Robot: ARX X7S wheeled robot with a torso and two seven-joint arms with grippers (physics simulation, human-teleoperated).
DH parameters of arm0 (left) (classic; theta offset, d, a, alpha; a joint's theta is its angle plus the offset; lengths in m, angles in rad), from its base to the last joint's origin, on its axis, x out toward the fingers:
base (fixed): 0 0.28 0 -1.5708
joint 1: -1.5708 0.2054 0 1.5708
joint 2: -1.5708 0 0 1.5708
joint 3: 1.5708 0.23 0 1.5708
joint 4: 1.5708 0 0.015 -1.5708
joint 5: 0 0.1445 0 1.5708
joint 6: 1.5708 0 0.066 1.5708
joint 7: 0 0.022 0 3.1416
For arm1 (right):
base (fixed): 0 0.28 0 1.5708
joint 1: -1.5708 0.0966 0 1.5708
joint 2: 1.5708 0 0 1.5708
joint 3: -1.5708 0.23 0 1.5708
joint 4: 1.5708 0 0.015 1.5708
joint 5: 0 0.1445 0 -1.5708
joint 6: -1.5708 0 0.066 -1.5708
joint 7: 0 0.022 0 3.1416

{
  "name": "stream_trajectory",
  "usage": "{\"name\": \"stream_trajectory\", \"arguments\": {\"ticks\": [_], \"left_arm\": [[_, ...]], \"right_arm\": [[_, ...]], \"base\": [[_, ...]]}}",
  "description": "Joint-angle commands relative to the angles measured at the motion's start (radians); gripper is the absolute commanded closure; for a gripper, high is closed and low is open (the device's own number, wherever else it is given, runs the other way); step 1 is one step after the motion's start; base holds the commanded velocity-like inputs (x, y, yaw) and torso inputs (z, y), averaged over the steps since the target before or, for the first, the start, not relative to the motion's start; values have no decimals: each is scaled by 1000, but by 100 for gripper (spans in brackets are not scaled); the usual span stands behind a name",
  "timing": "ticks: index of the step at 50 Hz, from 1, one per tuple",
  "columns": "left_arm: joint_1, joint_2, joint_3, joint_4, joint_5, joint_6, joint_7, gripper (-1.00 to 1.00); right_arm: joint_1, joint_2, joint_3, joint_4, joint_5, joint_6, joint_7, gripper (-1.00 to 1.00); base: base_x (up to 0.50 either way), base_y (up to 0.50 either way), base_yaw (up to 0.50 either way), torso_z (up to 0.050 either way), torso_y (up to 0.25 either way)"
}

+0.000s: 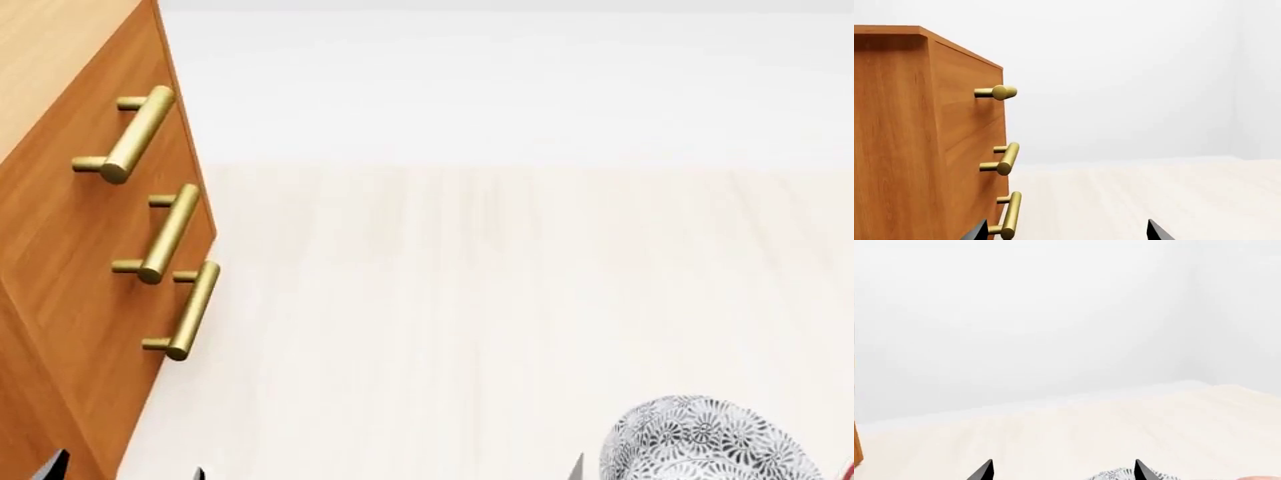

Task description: Put the bowl on top of the cabinet.

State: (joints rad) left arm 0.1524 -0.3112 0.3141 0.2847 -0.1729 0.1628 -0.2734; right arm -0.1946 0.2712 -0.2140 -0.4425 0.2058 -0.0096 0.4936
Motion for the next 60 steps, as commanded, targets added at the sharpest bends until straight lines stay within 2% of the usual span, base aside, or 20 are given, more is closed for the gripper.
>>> {"name": "stream_trajectory", "arguments": {"ticks": [1, 3, 6, 8, 13, 14, 17, 20, 23, 33, 40, 60], "left_arm": [[-3, -2, 3, -2, -1, 1, -4, -100], [-5, -2, 4, -5, -2, 1, -4, -100], [-5, -3, 4, -5, -3, 1, -5, -100], [-3, -4, 4, -4, -3, 3, -6, -100], [-5, -5, 6, -7, -4, 4, -7, -100], [-6, -5, 6, -8, -5, 4, -7, -100], [-6, -6, 7, -8, -6, 4, -8, -100], [-9, -5, 8, -12, -5, 3, -9, -100], [-11, -6, 9, -13, -7, 1, -9, -100], [-11, -8, 11, -13, -9, 1, -13, -100], [-12, -9, 13, -14, -8, 2, -15, -100], [-14, -14, 18, -14, -11, 5, -23, -100]], "right_arm": [[-15, -28, 79, 15, 33, -133, 25, -100], [-16, -14, 72, 30, 122, -189, -50, -100], [-24, -4, 81, 31, 211, -196, -79, -100], [-27, 8, 85, 21, 222, -162, -64, -100], [-54, 6, 100, 13, 208, -203, -60, -100], [-65, 16, 82, 27, 224, -272, -133, -100], [-66, 16, 82, 29, 224, -274, -134, -100], [-84, 20, 89, 35, 297, -350, -197, -100], [-88, 15, 103, 37, 318, -350, -182, -100], [-129, -30, 140, 61, 339, -507, -224, -100], [-158, -64, 171, 87, 427, -634, -268, -100], [-173, -77, 198, 107, 547, -695, -273, -100]], "base": [[0, 0, 0, 0, 0], [0, 0, 0, 0, 0], [0, 0, 0, 0, 0], [0, 0, 0, 0, 0], [0, 0, 0, 0, 0], [0, 0, 0, 0, 0], [0, 0, 0, 0, 0], [0, 0, 0, 0, 0], [0, 0, 0, 0, 0], [0, 0, 0, 0, 0], [0, 0, 0, 0, 0], [0, 0, 0, 0, 0]]}}
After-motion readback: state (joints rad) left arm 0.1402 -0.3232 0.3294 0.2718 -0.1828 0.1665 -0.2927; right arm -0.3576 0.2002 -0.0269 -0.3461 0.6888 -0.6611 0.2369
